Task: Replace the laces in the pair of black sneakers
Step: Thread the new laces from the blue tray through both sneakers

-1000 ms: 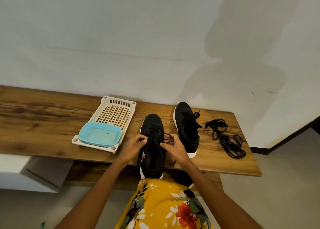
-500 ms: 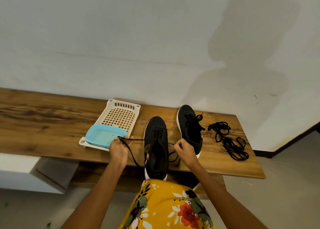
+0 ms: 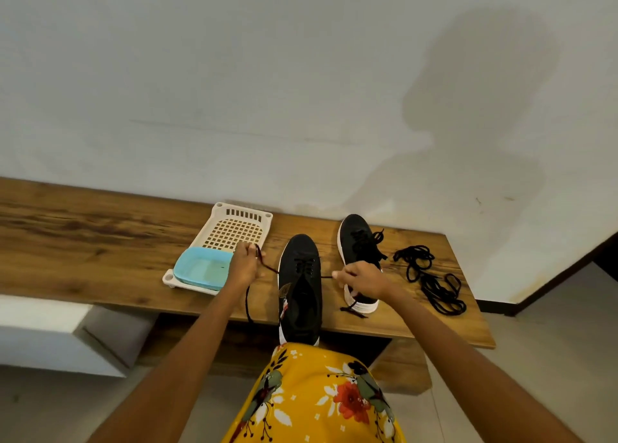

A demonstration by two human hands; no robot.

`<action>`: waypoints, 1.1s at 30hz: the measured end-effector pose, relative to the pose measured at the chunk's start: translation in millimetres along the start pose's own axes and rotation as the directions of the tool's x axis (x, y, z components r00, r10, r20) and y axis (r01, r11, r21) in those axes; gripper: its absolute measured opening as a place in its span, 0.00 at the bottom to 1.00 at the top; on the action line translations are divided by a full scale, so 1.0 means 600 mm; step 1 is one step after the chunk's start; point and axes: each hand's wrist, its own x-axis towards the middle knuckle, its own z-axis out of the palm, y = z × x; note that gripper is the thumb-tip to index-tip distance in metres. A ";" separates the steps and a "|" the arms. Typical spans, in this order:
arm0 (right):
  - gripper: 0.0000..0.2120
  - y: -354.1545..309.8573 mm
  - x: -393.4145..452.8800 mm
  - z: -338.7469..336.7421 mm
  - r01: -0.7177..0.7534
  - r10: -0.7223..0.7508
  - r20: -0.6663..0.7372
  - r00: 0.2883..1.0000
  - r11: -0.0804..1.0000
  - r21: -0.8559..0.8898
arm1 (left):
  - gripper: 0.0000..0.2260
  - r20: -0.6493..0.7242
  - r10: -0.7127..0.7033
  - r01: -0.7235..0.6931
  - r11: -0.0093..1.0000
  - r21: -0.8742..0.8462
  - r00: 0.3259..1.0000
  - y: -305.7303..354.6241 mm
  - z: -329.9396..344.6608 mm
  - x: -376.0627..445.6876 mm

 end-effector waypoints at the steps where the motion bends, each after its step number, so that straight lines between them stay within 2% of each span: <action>1: 0.19 -0.015 -0.005 -0.017 -0.001 0.005 -0.031 0.999 0.989 0.147 | 0.05 0.015 0.055 -0.056 0.989 0.133 0.998 0.017 -0.005 -0.003; 3: 0.18 -0.054 -0.017 -0.051 0.052 0.008 -0.133 0.991 0.898 0.437 | 0.06 0.063 0.151 -0.164 0.935 0.314 0.986 0.064 -0.016 -0.013; 5: 0.16 -0.098 -0.027 -0.083 0.156 -0.032 -0.204 0.978 0.764 0.626 | 0.06 0.171 0.218 -0.269 0.878 0.395 0.961 0.125 -0.022 -0.035; 8: 0.15 -0.171 -0.049 -0.125 0.287 -0.138 -0.251 0.958 0.435 0.853 | 0.06 0.378 0.287 -0.437 0.800 0.411 0.880 0.217 -0.013 -0.075; 10: 0.14 -0.215 -0.064 -0.150 0.322 -0.168 -0.291 0.942 0.201 0.925 | 0.08 0.458 0.283 -0.478 0.785 0.394 0.843 0.272 -0.005 -0.105; 11: 0.14 -0.233 -0.068 -0.157 0.340 -0.156 -0.318 0.935 0.145 0.929 | 0.08 0.475 0.278 -0.483 0.784 0.389 0.835 0.293 -0.002 -0.115; 12: 0.13 -0.251 -0.074 -0.165 0.363 -0.137 -0.344 0.929 0.157 0.918 | 0.07 0.480 0.279 -0.486 0.784 0.386 0.832 0.314 -0.002 -0.125; 13: 0.12 -0.263 -0.077 -0.168 0.374 -0.100 -0.360 0.927 0.246 0.894 | 0.06 0.479 0.287 -0.489 0.789 0.374 0.830 0.331 -0.003 -0.134; 14: 0.12 -0.273 -0.082 -0.173 0.360 -0.070 -0.363 0.929 0.389 0.848 | 0.05 0.476 0.313 -0.505 0.787 0.355 0.822 0.348 -0.007 -0.143; 16: 0.13 -0.283 -0.088 -0.171 0.274 -0.077 -0.316 0.946 0.710 0.649 | 0.04 0.482 0.363 -0.549 0.767 0.331 0.798 0.374 -0.017 -0.156; 17: 0.12 -0.289 -0.091 -0.169 0.250 -0.116 -0.273 0.955 0.809 0.531 | 0.04 0.489 0.391 -0.578 0.750 0.322 0.780 0.387 -0.022 -0.163; 18: 0.10 -0.294 -0.094 -0.164 0.253 -0.161 -0.234 0.959 0.857 0.448 | 0.04 0.506 0.411 -0.606 0.731 0.314 0.758 0.396 -0.025 -0.171; 20: 0.08 -0.307 -0.097 -0.157 0.289 -0.214 -0.224 0.951 0.872 0.395 | 0.04 0.541 0.452 -0.661 0.694 0.285 0.709 0.410 -0.029 -0.181; 22: 0.09 -0.319 -0.097 -0.155 0.326 -0.239 -0.254 0.937 0.858 0.398 | 0.02 0.510 0.526 -0.704 0.663 0.256 0.681 0.410 -0.027 -0.176; 23: 0.10 -0.322 -0.099 -0.156 0.332 -0.249 -0.244 0.937 0.849 0.410 | 0.02 0.453 0.568 -0.707 0.666 0.238 0.687 0.405 -0.025 -0.173; 25: 0.09 -0.322 -0.105 -0.160 0.338 -0.282 -0.190 0.940 0.834 0.436 | 0.05 0.314 0.583 -0.642 0.755 0.130 0.749 0.394 -0.022 -0.166; 27: 0.05 -0.309 -0.112 -0.166 0.337 -0.307 -0.140 0.941 0.834 0.436 | 0.13 0.285 0.455 -0.456 0.887 -0.068 0.843 0.380 -0.019 -0.163; 29: 0.08 -0.293 -0.120 -0.174 0.338 -0.316 -0.124 0.940 0.829 0.446 | 0.19 0.321 0.318 -0.271 0.945 -0.185 0.892 0.363 -0.017 -0.157; 31: 0.08 -0.281 -0.125 -0.183 0.349 -0.322 -0.139 0.937 0.819 0.455 | 0.22 0.367 0.258 -0.216 0.964 -0.154 0.894 0.346 -0.011 -0.152; 33: 0.07 -0.280 -0.129 -0.191 0.370 -0.346 -0.135 0.929 0.828 0.422 | 0.26 0.485 0.234 -0.187 0.972 -0.143 0.842 0.327 -0.002 -0.152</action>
